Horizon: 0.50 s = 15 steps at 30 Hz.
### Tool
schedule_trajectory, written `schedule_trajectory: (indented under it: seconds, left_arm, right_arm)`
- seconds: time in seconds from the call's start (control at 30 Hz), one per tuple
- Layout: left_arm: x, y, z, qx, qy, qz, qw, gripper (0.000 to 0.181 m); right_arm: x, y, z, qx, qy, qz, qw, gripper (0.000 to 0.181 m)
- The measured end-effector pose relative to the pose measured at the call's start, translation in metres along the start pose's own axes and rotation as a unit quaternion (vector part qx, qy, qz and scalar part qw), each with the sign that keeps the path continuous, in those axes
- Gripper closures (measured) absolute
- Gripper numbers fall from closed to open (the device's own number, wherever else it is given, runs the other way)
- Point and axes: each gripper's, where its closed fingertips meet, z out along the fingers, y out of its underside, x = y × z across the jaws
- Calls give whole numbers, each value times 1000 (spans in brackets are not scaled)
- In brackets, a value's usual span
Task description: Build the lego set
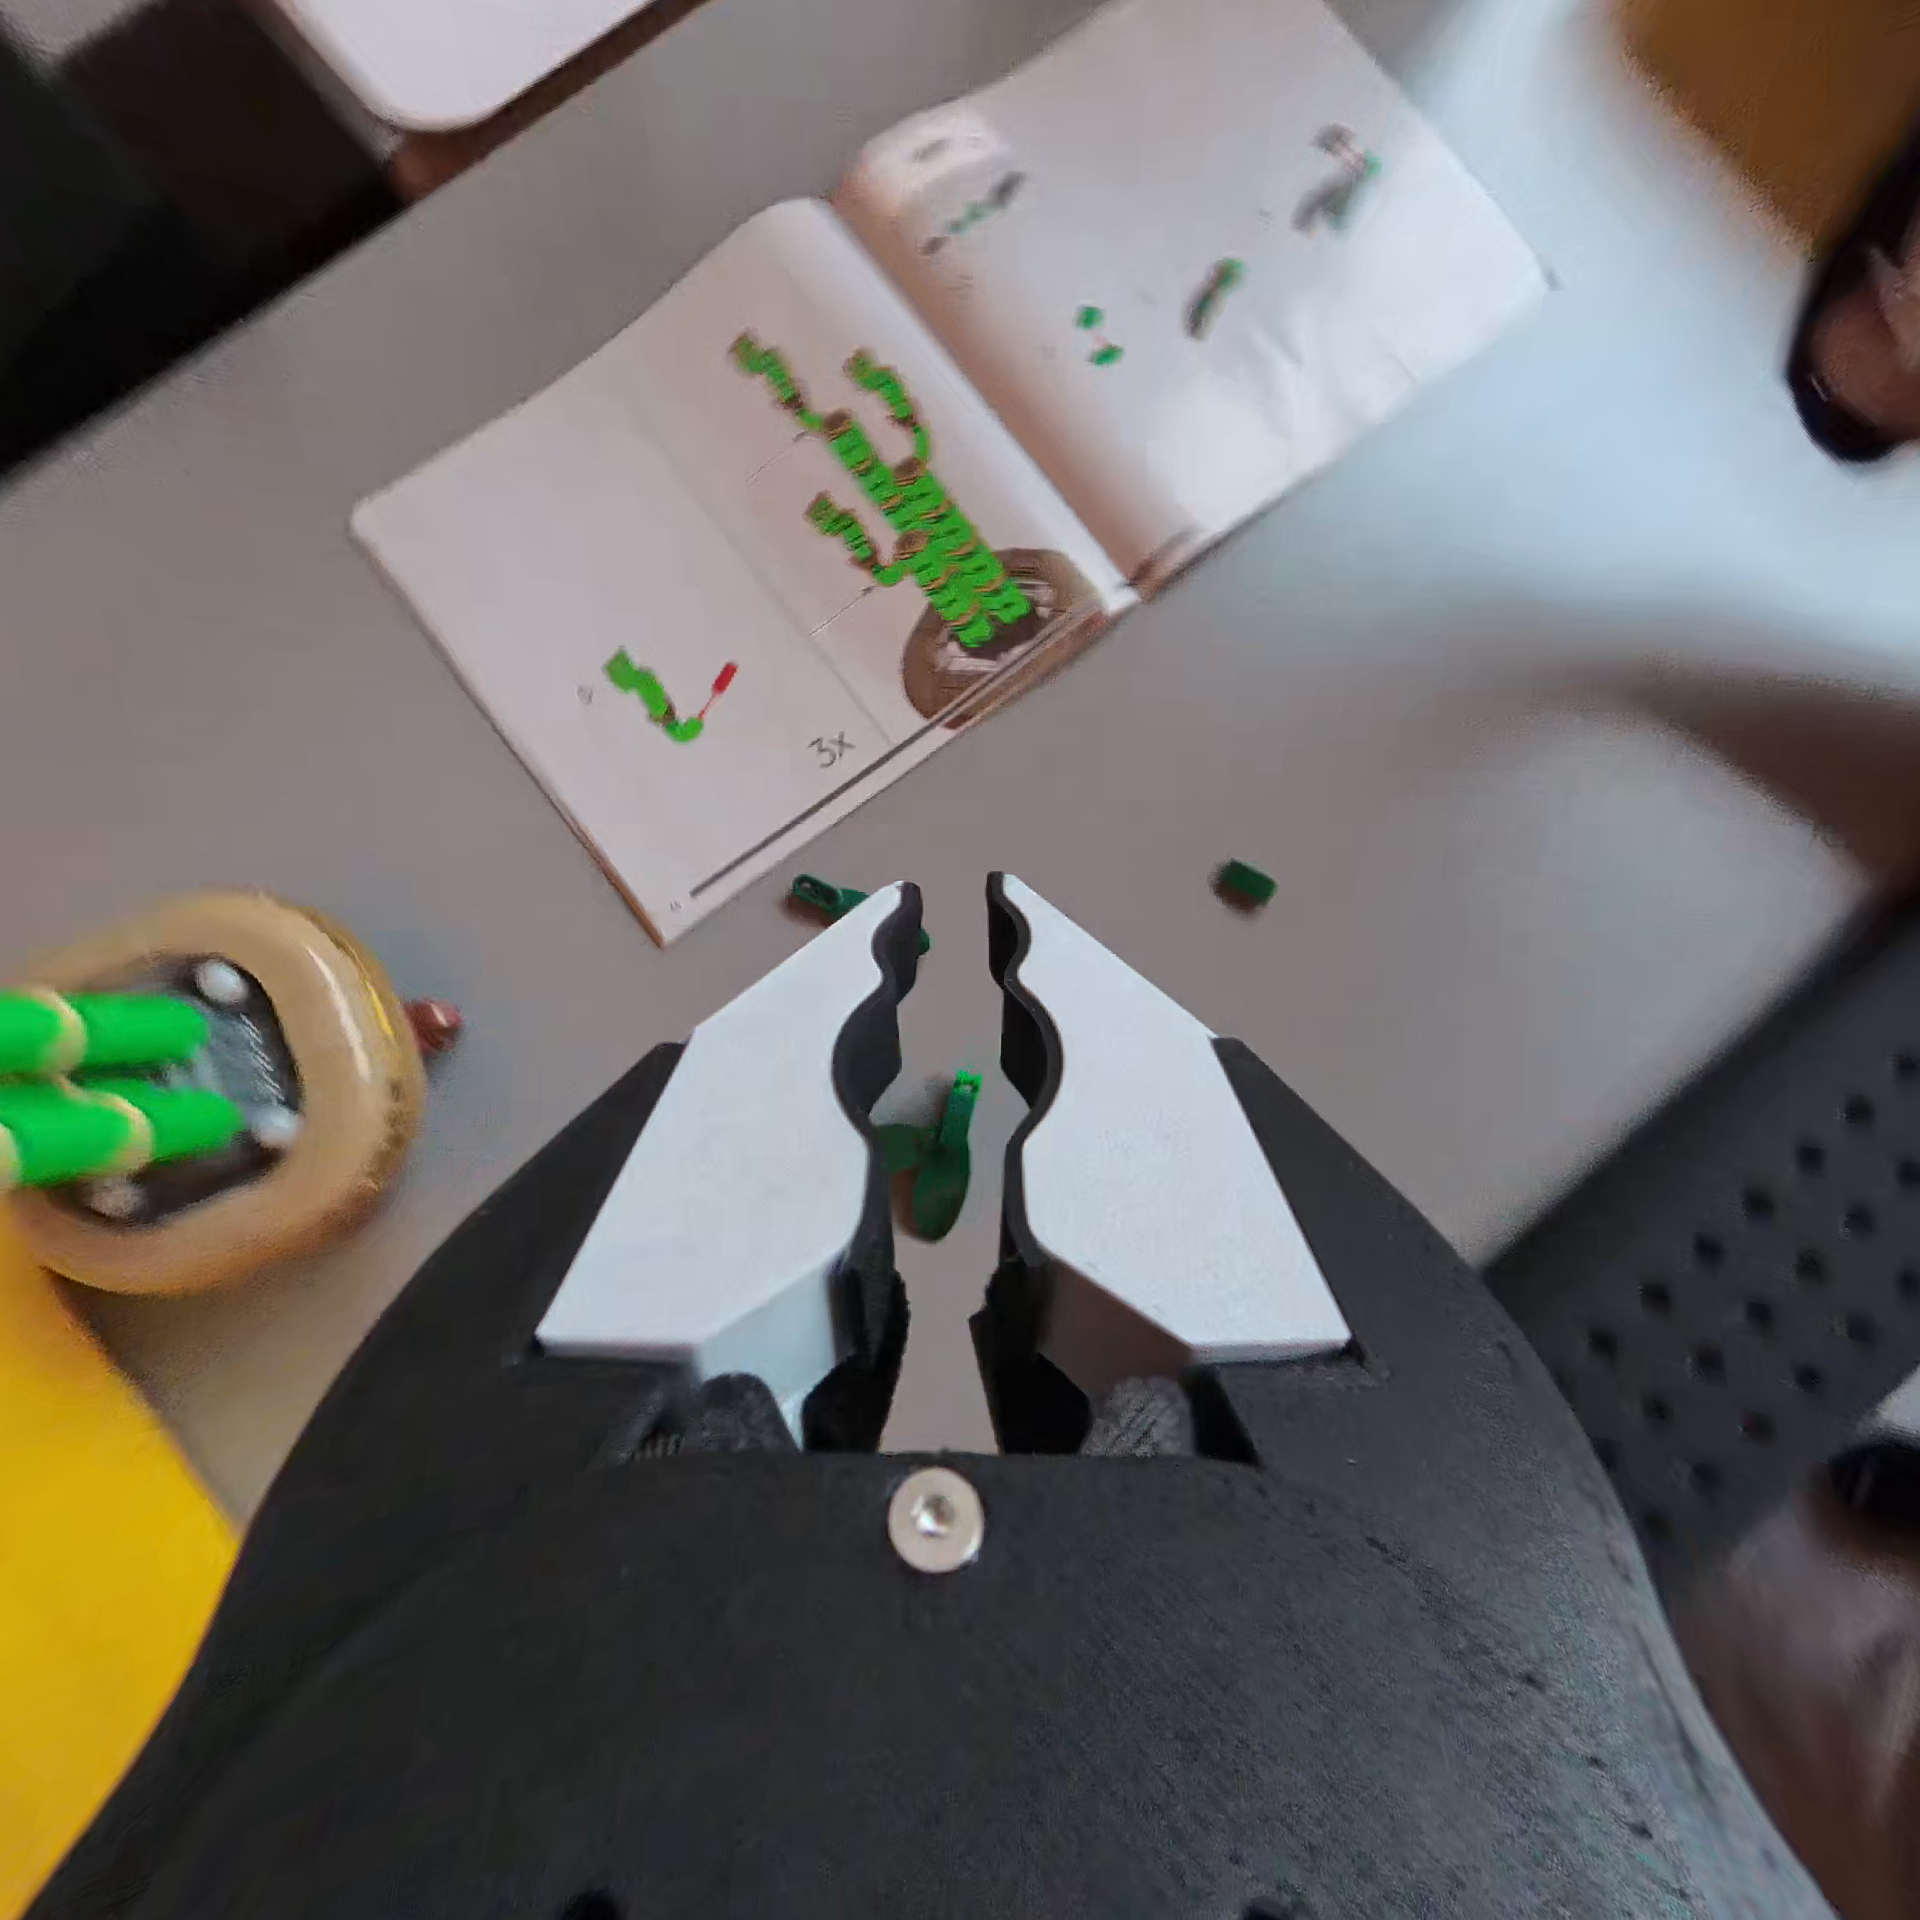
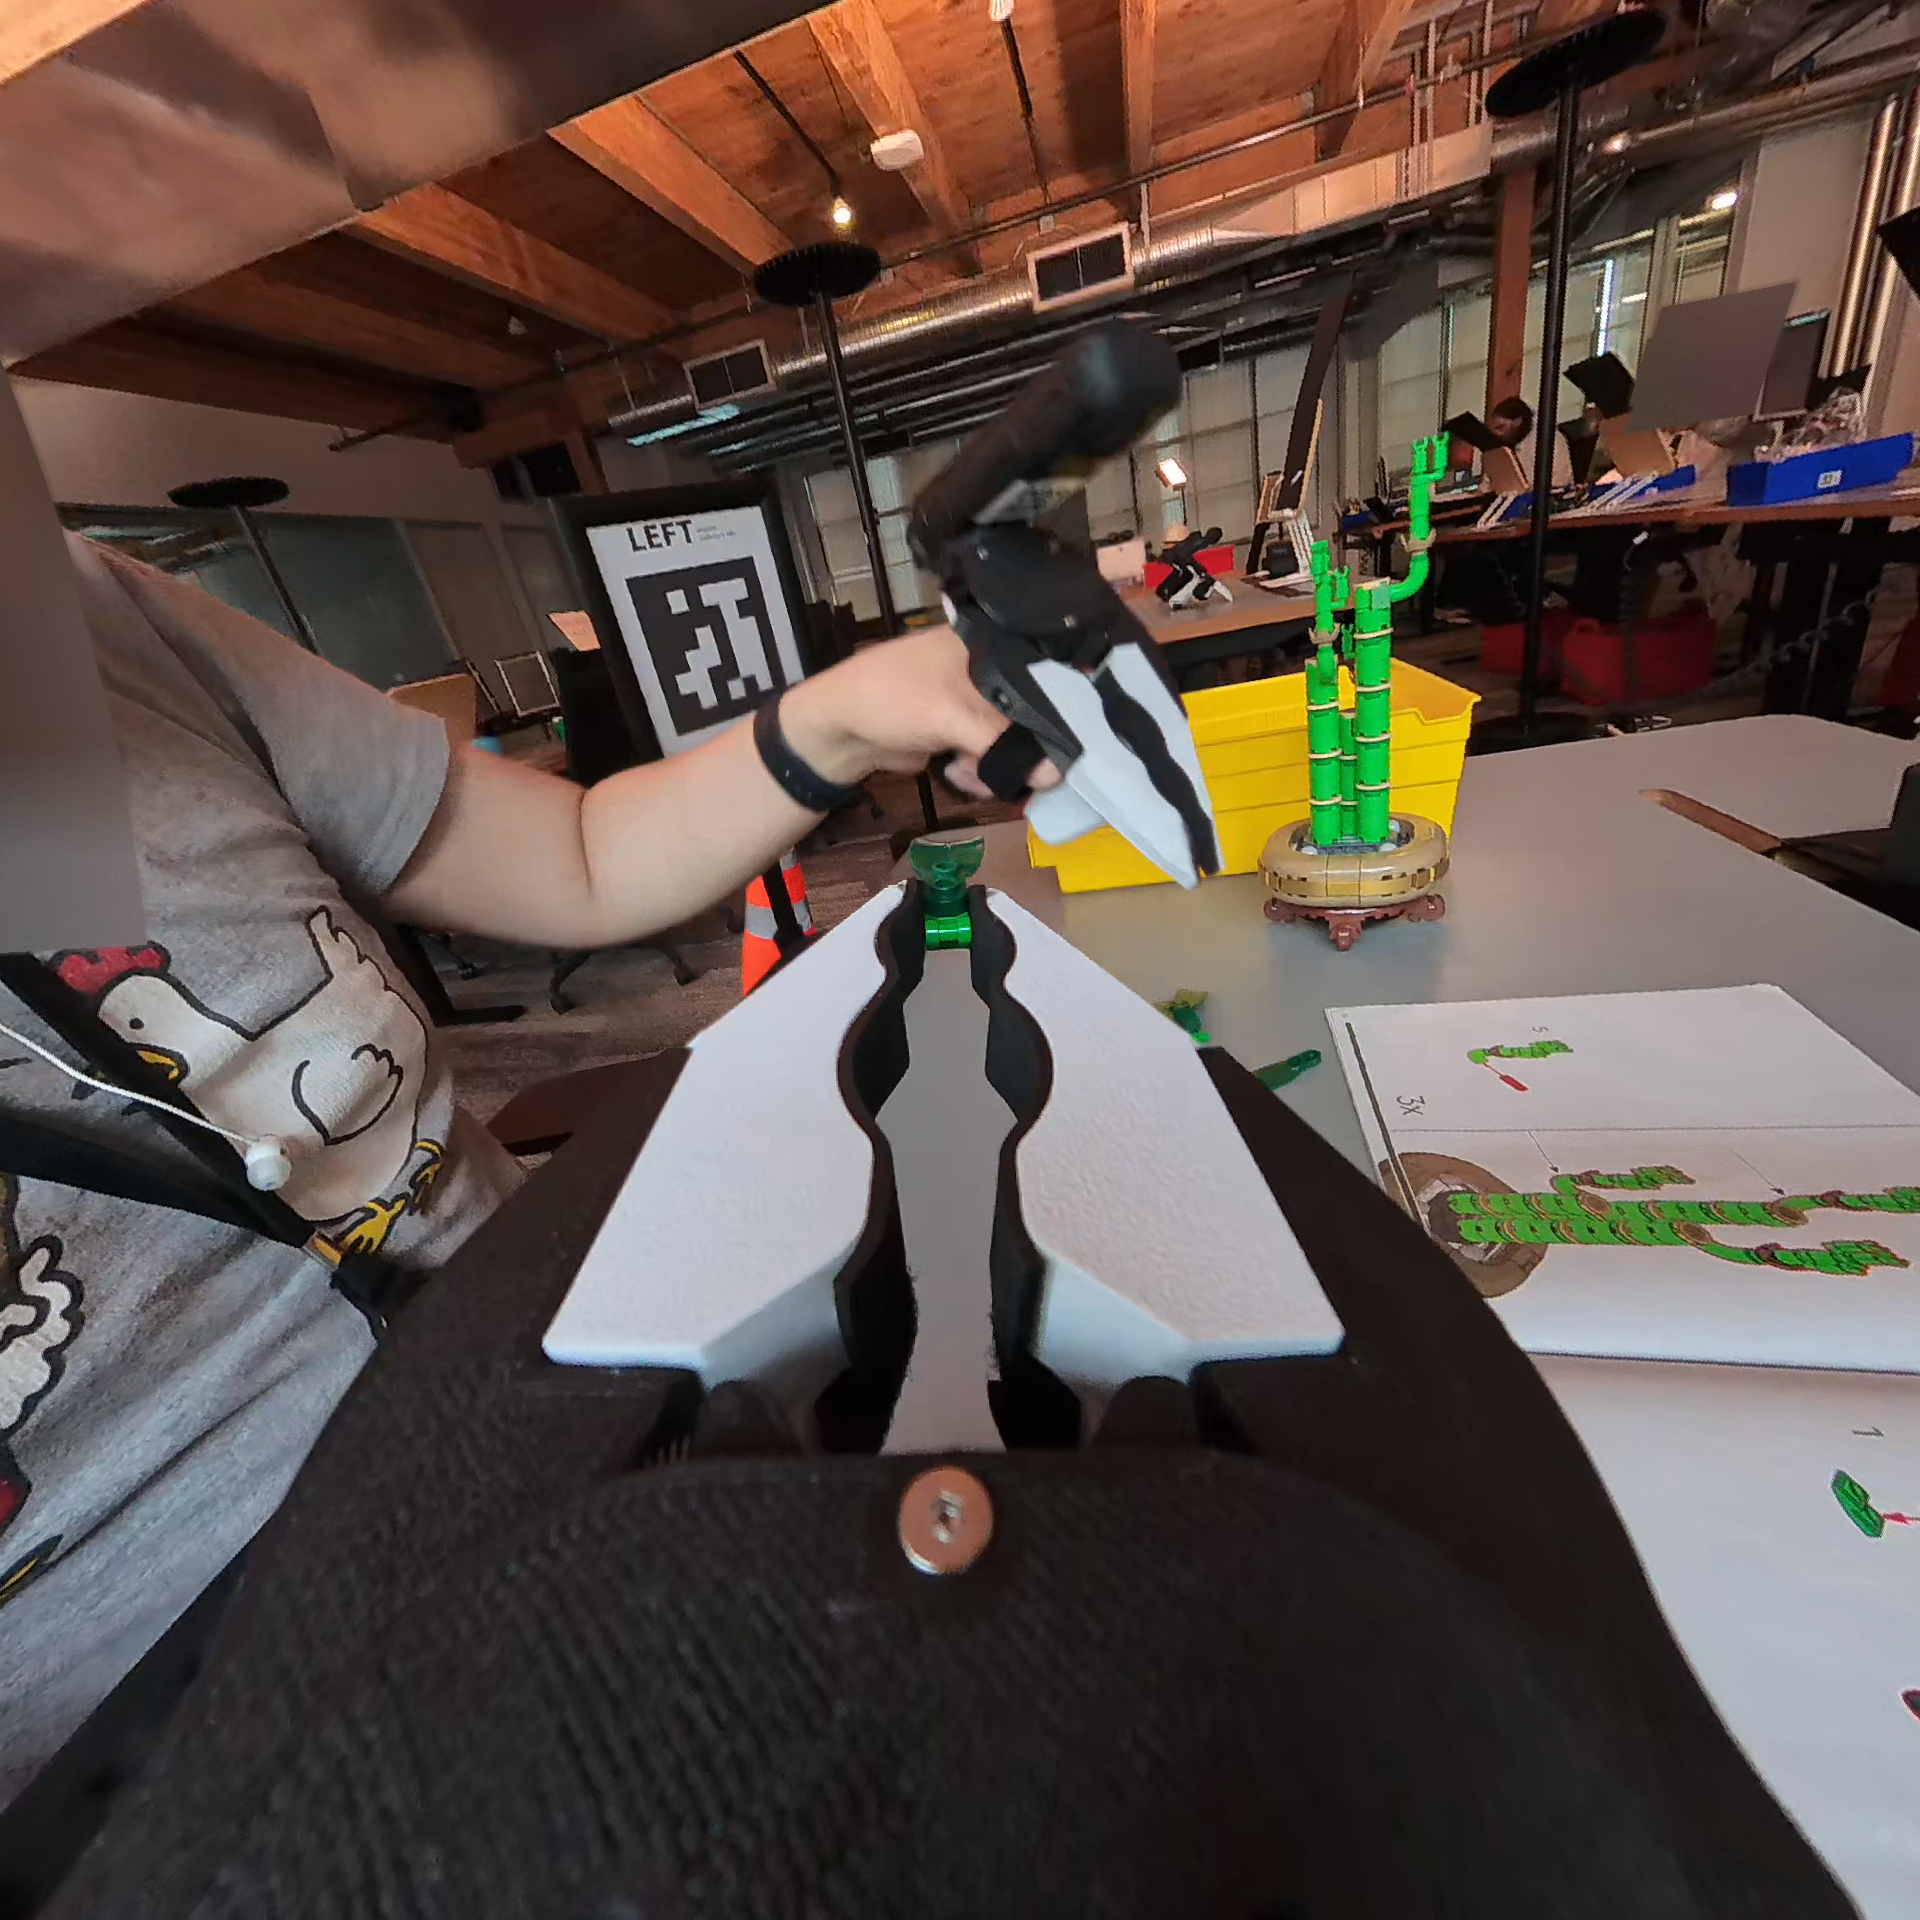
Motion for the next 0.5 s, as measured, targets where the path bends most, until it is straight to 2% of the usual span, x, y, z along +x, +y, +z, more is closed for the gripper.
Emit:
schedule_trajectory:
  seconds: [0.1, 0.2, 0.27, 0.4, 0.5]
  left_arm:
    - [-14, 18, 27, 24, -29, -91, 995, 167]
    - [-28, 32, 47, 22, -68, -131, 989, 159]
    - [-25, 36, 56, 13, -68, -145, 987, 151]
    - [-17, 52, 71, -48, -98, -92, 990, 136]
    - [-10, 58, 76, -71, -122, 0, 990, 137]
  right_arm:
    - [-1, 4, 3, -9, 2, -3, 1000, 175]
    - [-1, 7, 5, -16, 2, -3, 1000, 175]
    - [-1, 7, 5, -18, 1, -3, 1000, 175]
    - [-3, 2, 2, -12, -2, -7, 1000, 175]
    - [-3, 0, 0, -6, -4, -6, 1000, 175]
